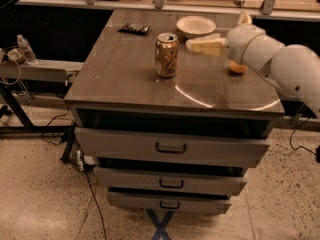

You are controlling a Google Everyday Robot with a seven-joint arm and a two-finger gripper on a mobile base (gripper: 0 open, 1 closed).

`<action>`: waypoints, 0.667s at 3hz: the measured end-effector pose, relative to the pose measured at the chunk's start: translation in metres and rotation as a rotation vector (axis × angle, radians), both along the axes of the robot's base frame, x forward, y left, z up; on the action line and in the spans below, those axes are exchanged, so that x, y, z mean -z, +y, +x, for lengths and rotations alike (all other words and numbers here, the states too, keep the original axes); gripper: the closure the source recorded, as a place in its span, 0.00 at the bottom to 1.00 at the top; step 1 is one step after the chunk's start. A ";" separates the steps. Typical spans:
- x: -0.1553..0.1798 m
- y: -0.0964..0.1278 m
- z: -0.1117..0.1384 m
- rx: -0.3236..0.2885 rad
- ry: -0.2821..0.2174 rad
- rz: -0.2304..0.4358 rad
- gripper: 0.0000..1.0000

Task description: Place orange can upright

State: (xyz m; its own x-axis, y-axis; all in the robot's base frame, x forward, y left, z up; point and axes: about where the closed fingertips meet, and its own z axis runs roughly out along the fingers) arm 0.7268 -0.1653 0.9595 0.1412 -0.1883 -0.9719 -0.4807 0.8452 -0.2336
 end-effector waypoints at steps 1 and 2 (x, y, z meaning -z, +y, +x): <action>-0.069 -0.070 -0.001 0.114 -0.077 -0.001 0.00; -0.157 -0.125 -0.015 0.241 -0.196 0.014 0.00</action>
Offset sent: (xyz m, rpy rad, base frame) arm -0.0418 -0.1985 0.2648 0.0345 -0.3492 -0.4097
